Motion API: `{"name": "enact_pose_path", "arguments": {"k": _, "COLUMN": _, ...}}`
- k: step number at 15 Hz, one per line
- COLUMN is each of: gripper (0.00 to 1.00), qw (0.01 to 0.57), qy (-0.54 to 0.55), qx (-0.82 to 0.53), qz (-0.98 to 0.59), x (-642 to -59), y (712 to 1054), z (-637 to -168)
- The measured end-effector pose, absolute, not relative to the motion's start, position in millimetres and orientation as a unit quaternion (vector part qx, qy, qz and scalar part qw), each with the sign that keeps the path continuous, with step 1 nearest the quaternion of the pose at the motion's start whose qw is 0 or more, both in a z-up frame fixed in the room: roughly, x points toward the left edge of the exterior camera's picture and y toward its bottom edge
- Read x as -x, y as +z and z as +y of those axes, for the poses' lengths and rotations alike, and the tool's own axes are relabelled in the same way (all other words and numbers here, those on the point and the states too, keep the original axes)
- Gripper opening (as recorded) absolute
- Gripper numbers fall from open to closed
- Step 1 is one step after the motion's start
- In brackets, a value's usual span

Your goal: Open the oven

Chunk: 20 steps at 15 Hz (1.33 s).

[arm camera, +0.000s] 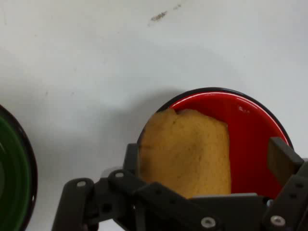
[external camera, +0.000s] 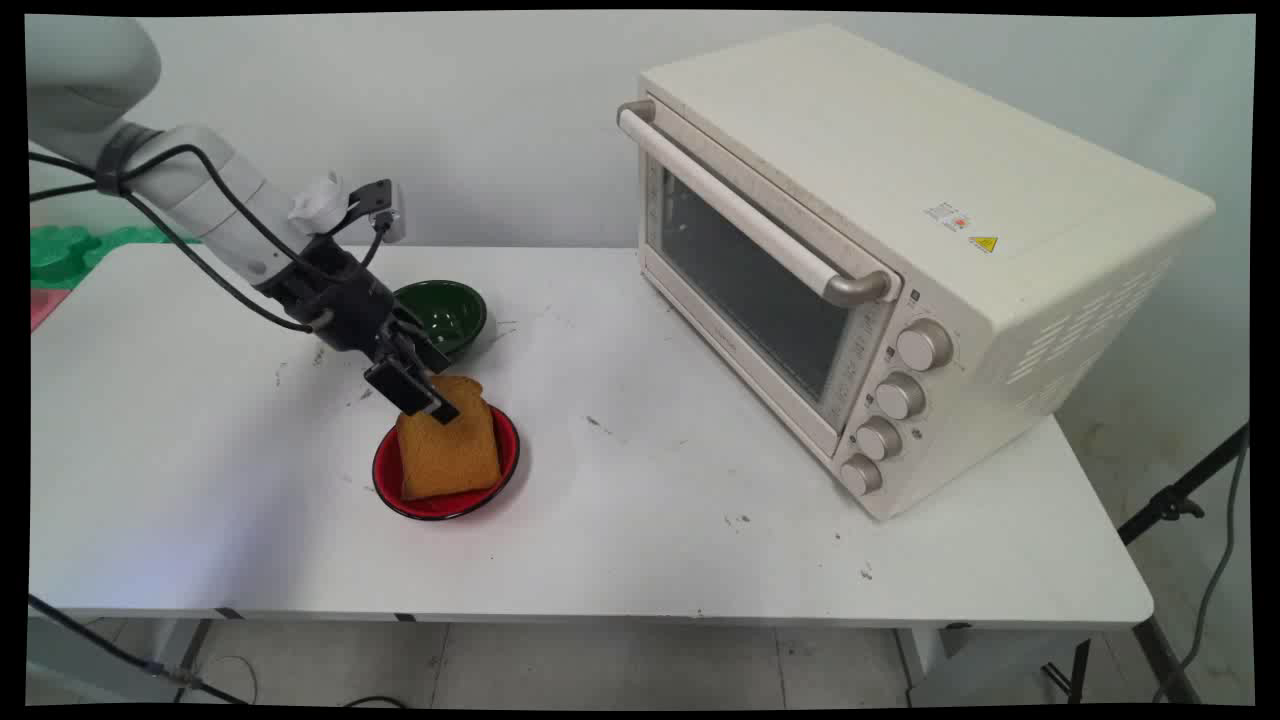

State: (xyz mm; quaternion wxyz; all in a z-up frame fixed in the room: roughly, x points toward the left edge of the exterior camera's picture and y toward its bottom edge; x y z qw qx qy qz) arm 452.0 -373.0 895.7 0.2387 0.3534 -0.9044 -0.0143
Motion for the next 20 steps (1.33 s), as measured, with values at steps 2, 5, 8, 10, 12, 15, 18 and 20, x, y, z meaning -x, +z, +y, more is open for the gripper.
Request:
{"name": "enact_pose_path", "arguments": {"k": 2, "gripper": 1.00, "qw": 0.241, "qy": -0.009, "qx": -0.346, "qz": -0.907, "x": -453.7, "y": 898.0, "z": -375.3}}
{"name": "enact_pose_path", "arguments": {"k": 5, "gripper": 1.00, "qw": 0.247, "qy": 0.002, "qx": -0.330, "qz": -0.911, "x": -457.2, "y": 908.4, "z": -376.9}}
{"name": "enact_pose_path", "arguments": {"k": 8, "gripper": 1.00, "qw": 0.258, "qy": 0.019, "qx": -0.308, "qz": -0.915, "x": -459.3, "y": 927.1, "z": -378.0}}
{"name": "enact_pose_path", "arguments": {"k": 10, "gripper": 1.00, "qw": 0.270, "qy": 0.033, "qx": -0.299, "qz": -0.915, "x": -457.5, "y": 943.2, "z": -380.5}}
{"name": "enact_pose_path", "arguments": {"k": 12, "gripper": 1.00, "qw": 0.284, "qy": 0.047, "qx": -0.296, "qz": -0.911, "x": -451.4, "y": 961.6, "z": -385.6}}
{"name": "enact_pose_path", "arguments": {"k": 15, "gripper": 1.00, "qw": 0.309, "qy": 0.067, "qx": -0.300, "qz": -0.900, "x": -434.1, "y": 992.7, "z": -396.1}}
{"name": "enact_pose_path", "arguments": {"k": 18, "gripper": 1.00, "qw": 0.336, "qy": 0.084, "qx": -0.305, "qz": -0.887, "x": -410.7, "y": 1022.7, "z": -407.9}}
{"name": "enact_pose_path", "arguments": {"k": 20, "gripper": 1.00, "qw": 0.349, "qy": 0.092, "qx": -0.308, "qz": -0.880, "x": -399.0, "y": 1036.7, "z": -414.0}}
